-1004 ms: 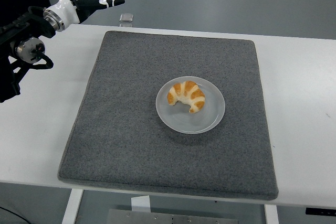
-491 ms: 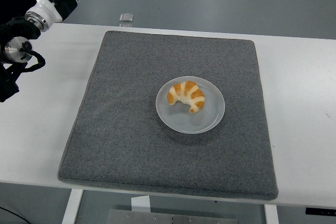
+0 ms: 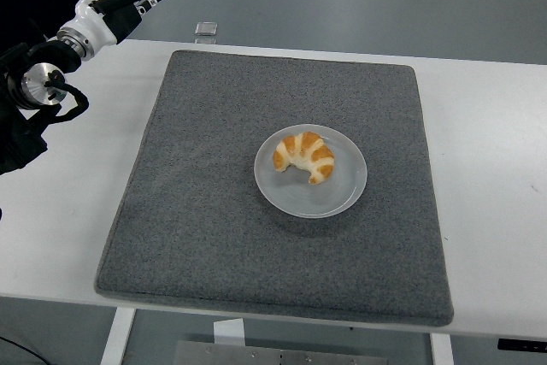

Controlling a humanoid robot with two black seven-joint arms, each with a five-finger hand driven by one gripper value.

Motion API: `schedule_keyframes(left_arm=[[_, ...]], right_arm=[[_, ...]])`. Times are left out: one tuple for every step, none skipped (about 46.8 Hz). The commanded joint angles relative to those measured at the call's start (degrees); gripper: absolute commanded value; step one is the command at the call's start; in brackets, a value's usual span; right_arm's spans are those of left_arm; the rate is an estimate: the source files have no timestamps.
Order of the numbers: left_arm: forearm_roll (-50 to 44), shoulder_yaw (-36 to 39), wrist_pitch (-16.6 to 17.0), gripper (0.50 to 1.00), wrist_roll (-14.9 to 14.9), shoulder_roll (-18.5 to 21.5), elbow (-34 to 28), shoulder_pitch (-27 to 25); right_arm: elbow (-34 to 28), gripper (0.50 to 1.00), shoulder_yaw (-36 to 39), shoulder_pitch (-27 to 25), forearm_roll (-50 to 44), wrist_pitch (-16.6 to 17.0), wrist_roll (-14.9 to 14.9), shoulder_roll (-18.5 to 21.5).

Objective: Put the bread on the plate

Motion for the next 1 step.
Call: schedule_keyframes(left_arm=[[0.0,0.0,0.1,1.0,0.0,-0.2,0.0,0.1]], right_arm=[[0.0,0.952,0.0,0.0,0.1,-0.1,0.1,0.0]])
